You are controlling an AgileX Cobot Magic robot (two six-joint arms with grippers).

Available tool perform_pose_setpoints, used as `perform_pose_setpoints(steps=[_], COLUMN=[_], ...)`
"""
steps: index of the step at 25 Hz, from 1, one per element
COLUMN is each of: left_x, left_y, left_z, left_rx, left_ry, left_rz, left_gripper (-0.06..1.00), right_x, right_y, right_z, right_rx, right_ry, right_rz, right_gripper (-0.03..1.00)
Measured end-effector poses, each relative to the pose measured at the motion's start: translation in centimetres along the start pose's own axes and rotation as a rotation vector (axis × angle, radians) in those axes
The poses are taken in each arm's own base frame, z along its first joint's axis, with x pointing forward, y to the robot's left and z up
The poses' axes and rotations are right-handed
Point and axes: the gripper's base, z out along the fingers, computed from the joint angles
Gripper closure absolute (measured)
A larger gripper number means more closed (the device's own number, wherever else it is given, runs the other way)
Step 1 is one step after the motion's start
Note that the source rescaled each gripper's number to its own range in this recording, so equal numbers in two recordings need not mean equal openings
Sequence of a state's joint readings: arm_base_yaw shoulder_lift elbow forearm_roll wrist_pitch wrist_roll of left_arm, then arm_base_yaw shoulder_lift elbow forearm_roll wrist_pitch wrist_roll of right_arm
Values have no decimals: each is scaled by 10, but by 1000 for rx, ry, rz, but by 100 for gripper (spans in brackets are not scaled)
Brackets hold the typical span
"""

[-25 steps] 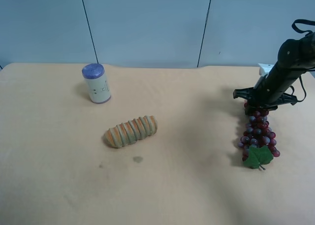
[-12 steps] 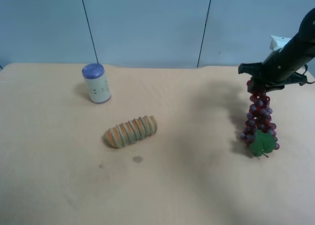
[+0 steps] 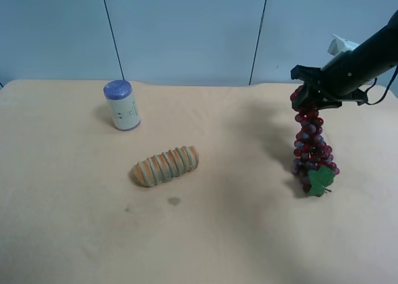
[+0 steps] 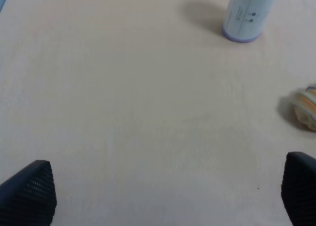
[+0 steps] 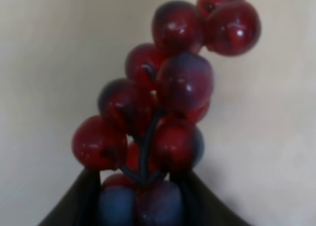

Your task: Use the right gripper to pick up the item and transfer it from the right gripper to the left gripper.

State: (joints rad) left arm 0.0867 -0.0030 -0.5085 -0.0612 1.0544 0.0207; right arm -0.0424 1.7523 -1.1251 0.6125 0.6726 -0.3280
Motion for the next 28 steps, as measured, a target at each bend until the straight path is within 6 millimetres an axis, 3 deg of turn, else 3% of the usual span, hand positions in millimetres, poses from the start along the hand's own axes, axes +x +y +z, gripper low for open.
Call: perform_pose_setpoints(steps=[4,10,21,28], left_x=[0,0,0,-6], left_y=[0,0,0,-10], left_z=[0,0,0,4], left_rx=[0,0,0,108], left_ry=[0,-1,-2,-3], left_rz=[0,0,0,-55], left_gripper=[-6,-6,-6,-6], right_x=[-1,7,37,42], right_y=[16,60,119,129], right_z=[-17,-36,-29,-28], right_rx=[-103,-249,-405,-440], right_ry=[-41,-82,16,31], right_rz=[-77,-285,-412,-413], right_gripper=[92,92,92,92])
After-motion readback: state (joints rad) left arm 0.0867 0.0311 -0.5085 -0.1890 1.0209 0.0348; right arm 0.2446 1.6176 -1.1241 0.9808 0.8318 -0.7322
